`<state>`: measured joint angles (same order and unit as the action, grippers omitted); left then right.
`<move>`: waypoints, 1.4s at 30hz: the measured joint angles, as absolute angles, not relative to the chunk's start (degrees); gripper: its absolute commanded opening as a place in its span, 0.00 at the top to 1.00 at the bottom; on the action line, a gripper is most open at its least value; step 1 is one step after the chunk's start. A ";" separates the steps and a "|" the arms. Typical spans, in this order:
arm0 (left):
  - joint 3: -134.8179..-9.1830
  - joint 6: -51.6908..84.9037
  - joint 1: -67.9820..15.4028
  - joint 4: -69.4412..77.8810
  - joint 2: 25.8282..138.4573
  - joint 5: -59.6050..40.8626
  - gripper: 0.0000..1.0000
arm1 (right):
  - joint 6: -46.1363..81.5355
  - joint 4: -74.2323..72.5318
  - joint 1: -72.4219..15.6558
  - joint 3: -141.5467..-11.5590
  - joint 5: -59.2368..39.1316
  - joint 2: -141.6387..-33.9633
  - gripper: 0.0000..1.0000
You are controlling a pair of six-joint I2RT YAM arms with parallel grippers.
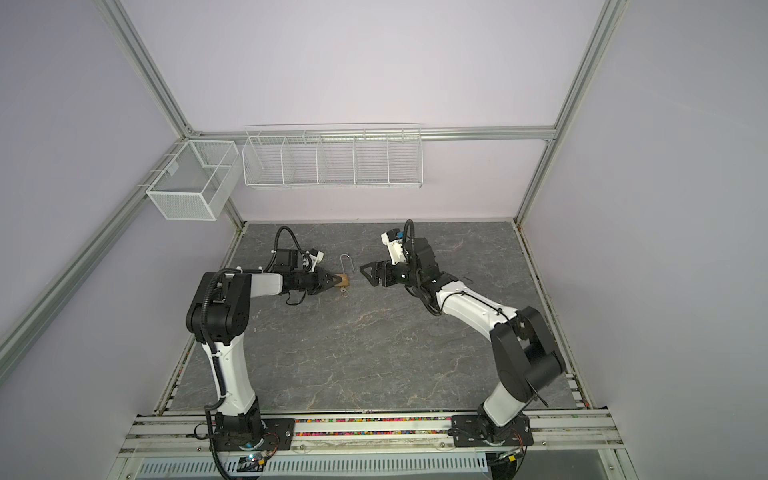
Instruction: Unlock with the key
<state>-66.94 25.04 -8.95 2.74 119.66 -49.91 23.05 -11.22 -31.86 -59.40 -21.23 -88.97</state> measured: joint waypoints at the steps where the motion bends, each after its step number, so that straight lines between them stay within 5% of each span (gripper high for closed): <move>1: -67.26 25.06 -8.88 2.55 119.85 -49.91 1.00 | 22.61 -10.59 -31.86 -58.24 -20.60 -86.59 0.12; 6: -67.99 25.23 -8.62 2.20 120.38 -49.98 0.92 | 21.15 -6.35 -31.86 -54.22 -17.72 -76.09 0.12; 11: -67.99 25.08 -8.62 2.07 120.38 -49.52 0.73 | 21.17 -4.21 -31.86 -47.66 -15.16 -67.46 0.12; 32: -69.97 20.88 -8.36 -4.03 117.27 -40.42 0.27 | 21.17 3.07 -31.86 -41.30 -10.20 -60.53 0.12; 37: -68.36 18.61 -8.25 -7.66 112.71 -34.22 0.01 | 21.17 4.69 -31.86 -40.82 -9.30 -59.31 0.11; 42: -62.98 17.26 -8.25 -12.88 98.41 -25.71 0.01 | 21.17 7.14 -31.73 -40.75 -5.87 -57.49 0.11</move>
